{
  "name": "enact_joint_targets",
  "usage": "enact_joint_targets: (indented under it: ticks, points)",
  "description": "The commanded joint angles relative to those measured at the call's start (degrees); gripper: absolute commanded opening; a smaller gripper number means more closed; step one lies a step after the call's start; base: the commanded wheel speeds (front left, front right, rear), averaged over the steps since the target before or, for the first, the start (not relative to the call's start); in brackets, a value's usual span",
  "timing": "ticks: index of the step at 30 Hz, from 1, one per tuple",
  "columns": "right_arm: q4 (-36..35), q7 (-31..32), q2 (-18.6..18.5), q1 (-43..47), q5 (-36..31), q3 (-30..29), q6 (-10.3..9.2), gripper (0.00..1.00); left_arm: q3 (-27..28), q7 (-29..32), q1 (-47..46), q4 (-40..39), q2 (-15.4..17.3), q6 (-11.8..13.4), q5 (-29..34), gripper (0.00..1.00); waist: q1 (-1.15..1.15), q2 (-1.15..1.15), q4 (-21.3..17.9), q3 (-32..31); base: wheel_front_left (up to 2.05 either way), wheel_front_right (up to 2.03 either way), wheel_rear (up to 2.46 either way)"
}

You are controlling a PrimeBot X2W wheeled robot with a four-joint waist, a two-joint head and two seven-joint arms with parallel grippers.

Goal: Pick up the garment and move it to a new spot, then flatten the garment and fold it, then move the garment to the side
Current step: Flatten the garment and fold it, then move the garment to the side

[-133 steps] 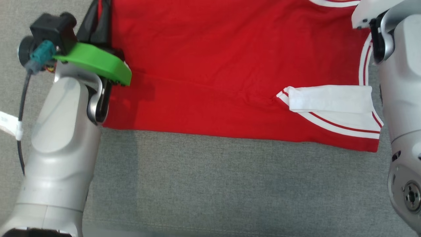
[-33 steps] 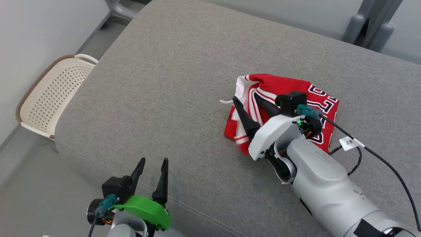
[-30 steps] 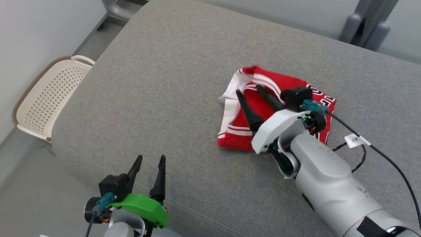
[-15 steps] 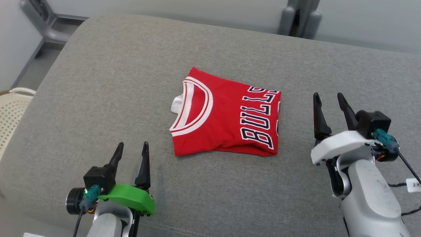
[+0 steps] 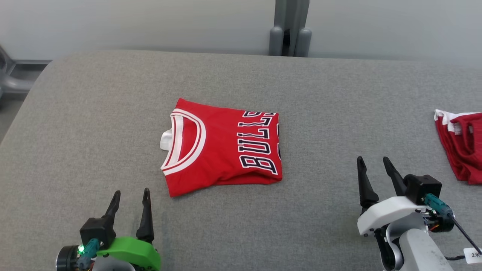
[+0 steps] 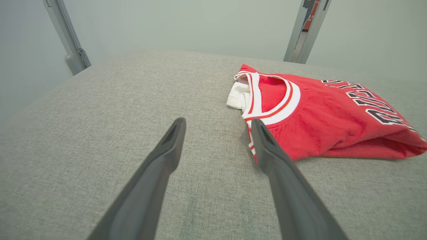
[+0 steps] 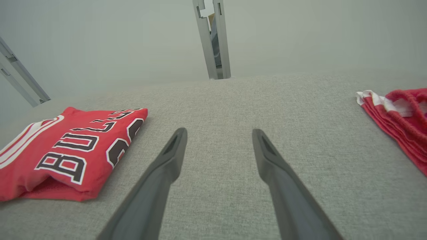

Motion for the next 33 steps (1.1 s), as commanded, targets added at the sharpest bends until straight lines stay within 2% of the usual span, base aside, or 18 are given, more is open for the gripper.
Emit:
enact_joint_targets:
  ticks: [1, 8, 18, 25, 33]
  points:
    - [-0.09, -0.13, -0.2, 1.22, 0.12, 0.41, -0.02, 1.0, 0.6, 0.01, 1.57, -0.36, 0.24, 0.04, 0.67, 1.0, 0.0, 0.0, -2.11, -2.6, 0.0, 0.0, 0.0]
    - [-0.28, -0.14, -0.19, 3.89, 0.74, 1.46, -0.02, 1.0, 2.24, 0.01, 4.58, -1.4, 0.24, 0.22, 0.7, 1.0, 0.0, 0.0, -3.32, -4.31, 0.0, 0.0, 0.0]
    - [0.09, -0.14, -0.16, 5.43, 2.06, 1.96, -0.02, 1.0, 0.76, 0.01, 5.18, -2.06, 0.24, 0.98, -1.57, 1.0, 0.0, 0.0, -3.04, -3.88, 0.0, 0.0, 0.0]
    - [3.55, -0.14, -0.16, -0.89, 2.98, 6.38, -0.02, 1.0, -2.06, 0.01, 1.95, -2.1, 0.24, 0.35, -2.02, 1.0, 0.0, 0.0, 1.86, 0.51, 0.0, 0.0, 0.0]
    - [14.15, -0.14, -0.26, -14.23, 3.2, 11.09, -0.02, 1.0, -4.98, 0.01, -0.24, -1.77, 0.22, -0.95, -2.58, 1.0, 0.0, 0.0, 10.81, 4.68, 0.0, 0.0, 0.0]
